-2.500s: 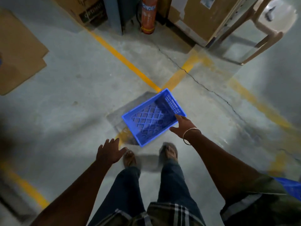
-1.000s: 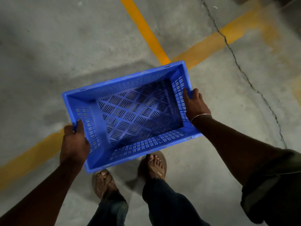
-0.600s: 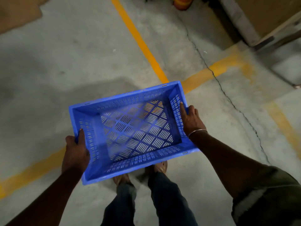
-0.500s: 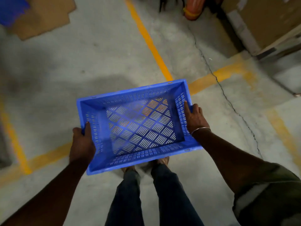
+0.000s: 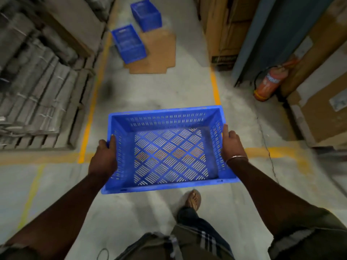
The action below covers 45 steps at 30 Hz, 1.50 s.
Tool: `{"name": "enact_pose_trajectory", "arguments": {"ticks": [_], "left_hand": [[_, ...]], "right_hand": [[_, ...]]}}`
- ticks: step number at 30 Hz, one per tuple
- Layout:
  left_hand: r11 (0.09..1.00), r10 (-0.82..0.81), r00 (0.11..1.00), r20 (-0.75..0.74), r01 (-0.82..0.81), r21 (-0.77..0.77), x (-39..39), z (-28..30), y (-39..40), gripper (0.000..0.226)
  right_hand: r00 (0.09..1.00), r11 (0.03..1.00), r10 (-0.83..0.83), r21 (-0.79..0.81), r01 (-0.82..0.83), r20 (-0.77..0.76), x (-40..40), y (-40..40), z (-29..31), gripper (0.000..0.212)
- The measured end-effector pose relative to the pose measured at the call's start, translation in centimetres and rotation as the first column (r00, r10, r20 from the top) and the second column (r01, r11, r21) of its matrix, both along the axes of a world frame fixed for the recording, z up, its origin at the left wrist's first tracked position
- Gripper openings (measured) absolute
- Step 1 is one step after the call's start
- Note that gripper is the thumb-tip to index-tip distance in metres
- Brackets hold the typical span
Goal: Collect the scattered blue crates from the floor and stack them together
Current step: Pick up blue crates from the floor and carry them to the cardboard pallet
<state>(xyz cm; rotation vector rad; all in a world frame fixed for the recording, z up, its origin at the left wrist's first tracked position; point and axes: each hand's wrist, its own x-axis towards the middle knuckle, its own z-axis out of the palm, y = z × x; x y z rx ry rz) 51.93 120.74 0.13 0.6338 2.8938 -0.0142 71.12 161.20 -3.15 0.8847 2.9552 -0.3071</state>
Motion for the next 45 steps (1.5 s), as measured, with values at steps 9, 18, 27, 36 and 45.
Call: {"name": "enact_pose_trajectory", "arguments": {"ticks": [9, 18, 27, 36, 45], "left_hand": [[0.985, 0.168, 0.986, 0.003, -0.168, -0.047, 8.5, 2.1, -14.8, 0.077], [0.903, 0.426, 0.904, 0.012, -0.425, -0.072, 15.0, 4.3, -31.8, 0.074], [0.752, 0.658, 0.753, 0.023, -0.655, -0.071, 14.6, 3.5, -46.8, 0.07], [0.623, 0.78, 0.625, -0.026, -0.78, -0.05, 7.5, 4.9, -61.2, 0.073], [0.446, 0.894, 0.447, 0.041, -0.894, 0.038, 5.7, 2.9, -78.4, 0.08]], "right_hand": [[0.993, 0.993, 0.114, -0.034, -0.114, -0.012, 0.1, -11.8, 2.7, 0.067], [0.925, 0.925, 0.378, -0.053, -0.376, 0.029, -4.2, -27.2, 4.1, 0.069], [0.768, 0.776, 0.626, -0.006, -0.631, 0.131, -16.5, -43.8, 4.7, 0.068], [0.599, 0.595, 0.776, 0.087, -0.799, 0.195, -32.2, -61.2, 5.8, 0.064], [0.486, 0.5, 0.862, -0.083, -0.862, 0.144, -41.5, -82.9, 6.5, 0.048]]}}
